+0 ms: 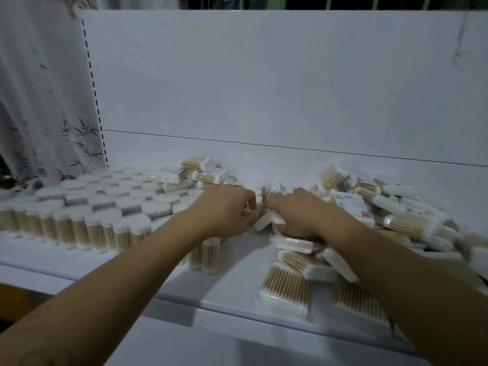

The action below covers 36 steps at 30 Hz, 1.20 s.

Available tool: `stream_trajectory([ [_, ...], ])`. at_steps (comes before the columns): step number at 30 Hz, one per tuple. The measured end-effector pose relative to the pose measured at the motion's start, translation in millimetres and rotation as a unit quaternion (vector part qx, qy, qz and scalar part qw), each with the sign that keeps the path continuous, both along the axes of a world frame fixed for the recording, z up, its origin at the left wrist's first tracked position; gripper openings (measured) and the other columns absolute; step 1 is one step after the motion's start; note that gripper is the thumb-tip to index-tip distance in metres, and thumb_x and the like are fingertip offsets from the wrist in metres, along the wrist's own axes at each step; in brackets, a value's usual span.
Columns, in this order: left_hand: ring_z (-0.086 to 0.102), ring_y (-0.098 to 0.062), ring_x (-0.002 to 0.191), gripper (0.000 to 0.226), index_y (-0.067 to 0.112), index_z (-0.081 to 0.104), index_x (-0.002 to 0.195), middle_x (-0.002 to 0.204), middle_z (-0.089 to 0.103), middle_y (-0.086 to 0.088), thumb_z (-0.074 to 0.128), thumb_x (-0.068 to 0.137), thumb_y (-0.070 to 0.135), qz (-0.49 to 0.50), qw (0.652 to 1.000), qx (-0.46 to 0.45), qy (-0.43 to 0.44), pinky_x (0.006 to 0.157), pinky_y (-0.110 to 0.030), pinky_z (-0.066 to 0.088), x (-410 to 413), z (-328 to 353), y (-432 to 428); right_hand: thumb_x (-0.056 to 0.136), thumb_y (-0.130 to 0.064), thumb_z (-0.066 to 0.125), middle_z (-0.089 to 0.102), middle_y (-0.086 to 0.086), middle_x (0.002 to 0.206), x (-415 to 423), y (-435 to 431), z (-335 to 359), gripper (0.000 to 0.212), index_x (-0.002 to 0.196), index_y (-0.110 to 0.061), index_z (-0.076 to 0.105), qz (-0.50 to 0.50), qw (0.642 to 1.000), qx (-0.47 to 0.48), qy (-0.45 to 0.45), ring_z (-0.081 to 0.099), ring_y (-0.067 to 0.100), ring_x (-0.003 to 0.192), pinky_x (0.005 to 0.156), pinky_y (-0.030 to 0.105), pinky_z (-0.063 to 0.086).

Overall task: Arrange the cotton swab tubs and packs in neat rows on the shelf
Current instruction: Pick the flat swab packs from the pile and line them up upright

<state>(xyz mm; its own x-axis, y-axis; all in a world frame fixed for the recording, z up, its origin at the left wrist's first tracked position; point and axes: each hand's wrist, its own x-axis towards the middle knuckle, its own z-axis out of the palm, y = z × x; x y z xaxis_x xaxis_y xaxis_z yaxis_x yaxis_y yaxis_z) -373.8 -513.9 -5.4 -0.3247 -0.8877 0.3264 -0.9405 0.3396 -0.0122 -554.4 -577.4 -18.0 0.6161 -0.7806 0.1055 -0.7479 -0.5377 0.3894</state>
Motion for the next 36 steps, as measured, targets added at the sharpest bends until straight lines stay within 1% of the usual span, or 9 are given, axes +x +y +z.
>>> stream_trajectory([
  [2,0.057,-0.016,0.102,0.028,0.030,0.061,0.114,0.114,0.064,0.007,0.051,0.093,0.046,-0.013,1.000,-0.001,-0.003,0.081,-0.030,0.044,2,1,-2,0.092,-0.041,0.054,0.062,0.005,0.121,4,2,-1,0.042,0.132,-0.030,0.049,-0.006,1.000,-0.015,0.014,0.058,0.026,0.104,0.092,0.037,0.041],
  [6,0.058,-0.017,0.103,0.030,0.029,0.061,0.114,0.112,0.065,0.007,0.050,0.093,0.047,-0.031,0.999,-0.005,-0.013,0.080,-0.030,0.040,3,3,-6,0.091,-0.027,0.057,0.062,0.003,0.116,14,2,-5,0.031,0.121,-0.027,0.055,-0.030,0.998,-0.043,0.046,0.058,0.024,0.101,0.092,0.036,0.035],
  [12,0.057,-0.018,0.109,0.033,0.028,0.058,0.119,0.117,0.065,0.006,0.052,0.093,0.047,-0.039,0.999,-0.008,-0.022,0.085,-0.032,0.039,6,6,-15,0.083,-0.022,0.062,0.062,-0.001,0.110,11,2,6,0.037,0.118,-0.027,0.053,-0.067,0.997,-0.043,0.006,0.059,0.022,0.100,0.083,0.036,0.035],
  [15,0.054,-0.019,0.116,0.047,0.025,0.049,0.130,0.127,0.059,0.001,0.055,0.091,0.049,-0.034,0.999,0.019,-0.030,0.093,-0.035,0.040,4,4,-19,0.077,-0.017,0.065,0.058,0.001,0.109,8,9,15,0.047,0.120,-0.026,0.048,-0.083,0.996,-0.005,-0.007,0.056,0.022,0.095,0.073,0.032,0.036],
  [19,0.055,-0.022,0.114,0.069,0.023,0.039,0.137,0.129,0.056,0.000,0.061,0.083,0.061,-0.047,0.998,0.047,-0.002,0.094,-0.039,0.045,-3,6,-26,0.079,-0.018,0.065,0.055,0.001,0.106,1,14,32,0.041,0.115,-0.028,0.049,-0.093,0.992,0.025,-0.076,0.051,0.021,0.089,0.066,0.030,0.034],
  [25,0.056,-0.019,0.098,0.063,0.025,0.048,0.122,0.114,0.059,0.001,0.067,0.076,0.063,-0.050,0.997,-0.009,0.052,0.082,-0.037,0.049,-24,15,-38,0.077,-0.018,0.069,0.058,0.001,0.105,-11,23,59,0.040,0.113,-0.030,0.054,-0.074,0.977,0.026,-0.198,0.055,0.022,0.092,0.075,0.036,0.048],
  [28,0.055,-0.019,0.095,0.066,0.024,0.046,0.122,0.114,0.058,0.001,0.069,0.074,0.064,-0.044,0.995,-0.059,0.064,0.074,-0.032,0.042,-36,16,-43,0.077,-0.021,0.069,0.060,-0.002,0.106,-18,23,65,0.041,0.114,-0.032,0.055,-0.067,0.972,-0.001,-0.224,0.056,0.021,0.090,0.073,0.034,0.047],
  [31,0.055,-0.021,0.101,0.069,0.024,0.043,0.124,0.117,0.055,0.001,0.069,0.073,0.064,-0.031,0.991,-0.091,0.092,0.075,-0.033,0.042,-39,21,-50,0.078,-0.021,0.069,0.061,-0.006,0.104,-20,23,71,0.043,0.119,-0.030,0.058,-0.036,0.963,-0.016,-0.267,0.057,0.018,0.090,0.073,0.032,0.047],
  [36,0.052,-0.017,0.090,0.062,0.024,0.046,0.115,0.105,0.052,0.003,0.072,0.072,0.061,-0.040,0.980,-0.113,0.162,0.072,-0.032,0.040,-30,32,-59,0.077,-0.017,0.071,0.062,-0.008,0.107,-9,20,79,0.043,0.117,-0.029,0.062,0.036,0.941,-0.039,-0.335,0.057,0.014,0.094,0.081,0.032,0.048],
])
